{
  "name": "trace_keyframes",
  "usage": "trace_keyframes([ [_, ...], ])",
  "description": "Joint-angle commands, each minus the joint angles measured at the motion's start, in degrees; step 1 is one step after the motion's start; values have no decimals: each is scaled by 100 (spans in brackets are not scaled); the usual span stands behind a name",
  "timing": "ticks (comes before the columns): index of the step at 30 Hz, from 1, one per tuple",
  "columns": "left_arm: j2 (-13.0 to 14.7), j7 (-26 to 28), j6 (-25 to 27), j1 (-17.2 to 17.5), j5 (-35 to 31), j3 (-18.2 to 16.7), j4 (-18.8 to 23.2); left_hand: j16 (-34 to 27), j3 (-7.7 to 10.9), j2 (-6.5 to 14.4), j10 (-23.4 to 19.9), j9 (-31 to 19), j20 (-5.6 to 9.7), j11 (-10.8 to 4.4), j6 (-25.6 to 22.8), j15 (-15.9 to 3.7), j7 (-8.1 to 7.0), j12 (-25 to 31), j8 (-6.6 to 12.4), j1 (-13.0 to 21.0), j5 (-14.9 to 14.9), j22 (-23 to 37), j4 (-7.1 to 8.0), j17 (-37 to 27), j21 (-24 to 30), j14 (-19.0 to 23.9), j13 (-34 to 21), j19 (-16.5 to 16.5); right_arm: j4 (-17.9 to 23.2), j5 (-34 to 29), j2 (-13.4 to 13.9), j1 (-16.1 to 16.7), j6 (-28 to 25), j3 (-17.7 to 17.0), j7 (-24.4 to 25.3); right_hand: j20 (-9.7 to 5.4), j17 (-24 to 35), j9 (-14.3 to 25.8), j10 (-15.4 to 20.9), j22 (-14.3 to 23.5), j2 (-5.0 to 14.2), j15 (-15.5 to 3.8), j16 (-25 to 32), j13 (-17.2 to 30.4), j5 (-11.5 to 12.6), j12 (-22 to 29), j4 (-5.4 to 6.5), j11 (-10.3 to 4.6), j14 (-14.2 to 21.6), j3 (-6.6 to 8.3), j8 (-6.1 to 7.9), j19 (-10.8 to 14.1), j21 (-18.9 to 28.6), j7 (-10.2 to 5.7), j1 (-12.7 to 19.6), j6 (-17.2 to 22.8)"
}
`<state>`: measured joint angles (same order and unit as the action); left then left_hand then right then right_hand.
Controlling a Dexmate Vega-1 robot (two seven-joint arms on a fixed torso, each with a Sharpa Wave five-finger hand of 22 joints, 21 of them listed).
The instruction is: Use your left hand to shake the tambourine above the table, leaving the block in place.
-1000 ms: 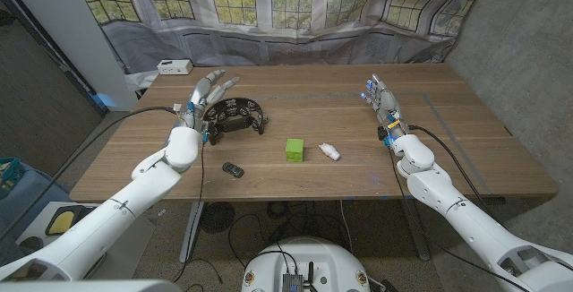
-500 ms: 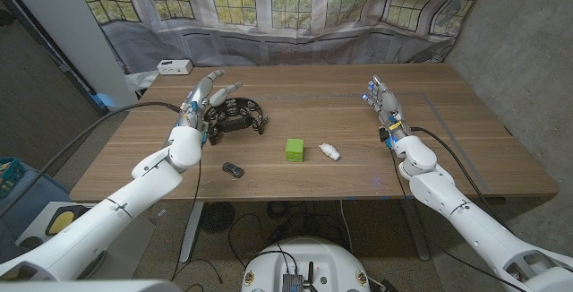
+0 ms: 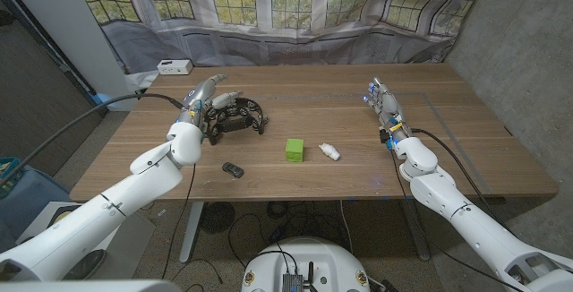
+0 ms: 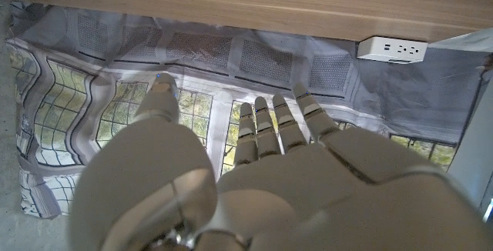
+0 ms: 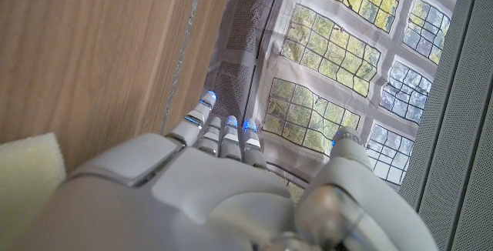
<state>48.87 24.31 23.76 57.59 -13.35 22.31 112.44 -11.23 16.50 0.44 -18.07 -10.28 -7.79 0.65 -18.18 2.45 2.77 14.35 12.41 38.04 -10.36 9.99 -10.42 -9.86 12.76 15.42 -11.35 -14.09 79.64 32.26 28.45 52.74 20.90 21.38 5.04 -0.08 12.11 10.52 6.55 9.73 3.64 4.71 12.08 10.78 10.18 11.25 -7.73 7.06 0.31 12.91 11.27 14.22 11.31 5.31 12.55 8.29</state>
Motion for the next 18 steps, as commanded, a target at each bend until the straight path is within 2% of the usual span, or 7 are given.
trace_keyframes([
  [1,257,-305,589,-60,-99,73,307,-23,25,-76,-145,-27,-45,-21,-235,2,-16,-4,34,118,20,35,60,-13,61,124,-14,-195,-36,6,-39,-7,13,24,-13,44,19,15,8,21,-8,46,20,16,16,26,-14,11,33,46,4,2,-6,-15,61,33],
  [7,400,-429,657,-109,-98,86,330,-79,-36,-220,-528,-30,-92,-112,-685,-82,-38,81,94,154,30,47,124,-13,138,497,-18,-561,-12,-14,-52,-3,30,21,26,47,19,15,2,21,-2,50,19,17,16,23,-16,12,34,49,3,-7,-9,-26,68,34],
  [11,516,-603,909,-219,-225,203,395,-102,-102,-298,-736,-33,-117,-166,-900,-123,-61,121,113,77,36,53,177,-15,180,703,-22,-760,13,-37,-49,9,29,22,57,50,18,16,1,21,5,59,17,17,16,22,-19,9,31,54,4,-9,-10,-31,79,40],
  [18,643,-941,1181,-447,-338,419,415,-96,-112,-299,-627,-36,-200,-134,-761,-177,-50,46,12,60,21,56,199,-14,200,806,-24,-884,71,-57,-61,46,20,18,130,51,17,16,-4,22,17,56,14,17,16,18,-24,11,29,63,3,-11,-10,-31,98,45],
])
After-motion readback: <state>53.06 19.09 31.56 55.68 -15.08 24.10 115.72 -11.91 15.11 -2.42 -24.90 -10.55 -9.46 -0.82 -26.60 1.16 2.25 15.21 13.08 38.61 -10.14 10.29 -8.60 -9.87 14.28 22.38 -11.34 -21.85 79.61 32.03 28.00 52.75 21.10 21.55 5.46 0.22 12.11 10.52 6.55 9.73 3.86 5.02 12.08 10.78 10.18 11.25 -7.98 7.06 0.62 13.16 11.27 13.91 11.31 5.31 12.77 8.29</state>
